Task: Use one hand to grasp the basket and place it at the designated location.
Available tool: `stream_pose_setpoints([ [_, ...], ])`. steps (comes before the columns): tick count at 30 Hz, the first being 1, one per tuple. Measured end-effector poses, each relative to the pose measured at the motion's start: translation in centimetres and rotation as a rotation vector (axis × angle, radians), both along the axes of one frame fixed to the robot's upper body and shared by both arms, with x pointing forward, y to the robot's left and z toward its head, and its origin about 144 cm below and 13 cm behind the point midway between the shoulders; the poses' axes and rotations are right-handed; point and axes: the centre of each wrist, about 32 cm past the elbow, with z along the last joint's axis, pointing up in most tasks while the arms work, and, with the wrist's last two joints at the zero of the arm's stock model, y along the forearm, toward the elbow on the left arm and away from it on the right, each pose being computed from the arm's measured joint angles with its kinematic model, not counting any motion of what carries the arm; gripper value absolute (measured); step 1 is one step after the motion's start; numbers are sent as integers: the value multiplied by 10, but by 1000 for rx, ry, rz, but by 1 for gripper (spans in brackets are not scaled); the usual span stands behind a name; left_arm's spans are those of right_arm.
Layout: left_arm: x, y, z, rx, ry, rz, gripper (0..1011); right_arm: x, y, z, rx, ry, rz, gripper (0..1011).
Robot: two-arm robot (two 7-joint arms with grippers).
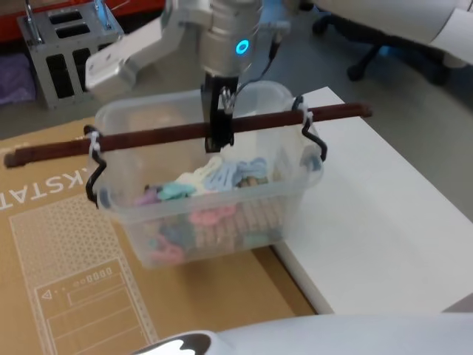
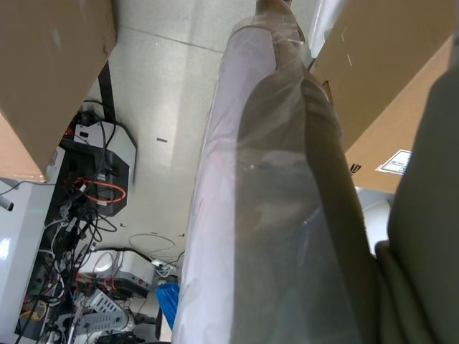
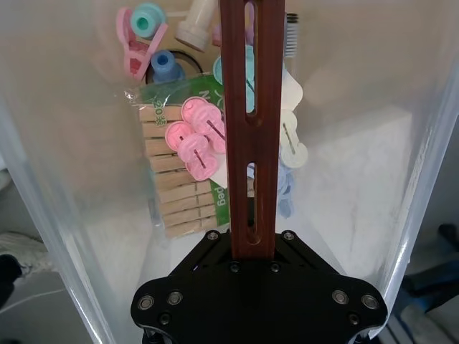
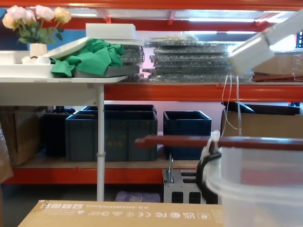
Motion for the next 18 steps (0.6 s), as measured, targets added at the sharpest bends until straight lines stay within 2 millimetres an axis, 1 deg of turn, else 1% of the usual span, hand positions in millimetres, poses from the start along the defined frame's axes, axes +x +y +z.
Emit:
stream_pose_setpoints([
  [9,0,0,0,0,0,0,0,-7,13,-17,3,-10,125,0],
  [18,0,0,0,0,0,0,0,-9,18,-26,10,-10,182,0],
])
